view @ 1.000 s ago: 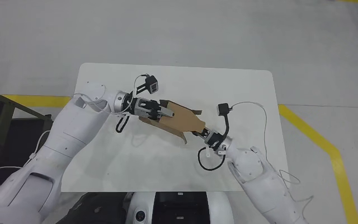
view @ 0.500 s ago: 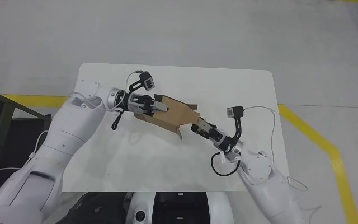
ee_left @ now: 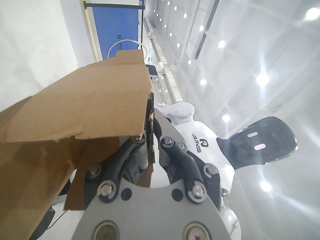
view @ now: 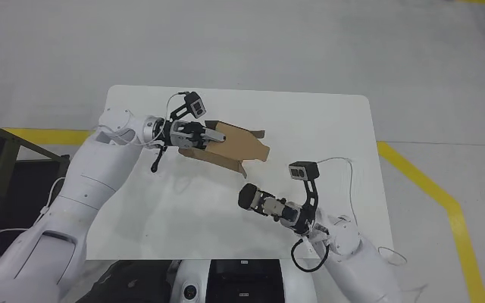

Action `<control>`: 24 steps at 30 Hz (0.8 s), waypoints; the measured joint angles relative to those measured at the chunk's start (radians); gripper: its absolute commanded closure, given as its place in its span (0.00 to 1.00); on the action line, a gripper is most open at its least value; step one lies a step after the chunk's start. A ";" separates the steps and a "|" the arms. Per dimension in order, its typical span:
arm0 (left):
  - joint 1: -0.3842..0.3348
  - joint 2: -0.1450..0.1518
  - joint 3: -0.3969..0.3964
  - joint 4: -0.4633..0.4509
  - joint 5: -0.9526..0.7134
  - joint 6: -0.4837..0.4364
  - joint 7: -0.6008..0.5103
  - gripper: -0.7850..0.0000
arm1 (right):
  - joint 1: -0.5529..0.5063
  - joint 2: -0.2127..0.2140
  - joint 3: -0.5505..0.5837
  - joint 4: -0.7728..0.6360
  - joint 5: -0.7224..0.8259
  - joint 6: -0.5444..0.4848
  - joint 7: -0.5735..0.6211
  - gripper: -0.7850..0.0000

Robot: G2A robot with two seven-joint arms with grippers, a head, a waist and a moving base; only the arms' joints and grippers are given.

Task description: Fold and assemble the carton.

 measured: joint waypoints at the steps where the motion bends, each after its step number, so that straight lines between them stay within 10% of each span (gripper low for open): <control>1: 0.000 -0.001 0.000 0.000 0.002 0.000 0.002 1.00 | 0.007 -0.002 -0.014 0.001 0.011 -0.012 0.008 0.00; 24: 0.025 -0.016 -0.007 0.000 -0.012 0.042 -0.089 1.00 | 0.094 -0.024 -0.031 0.059 -0.001 -0.063 -0.137 0.00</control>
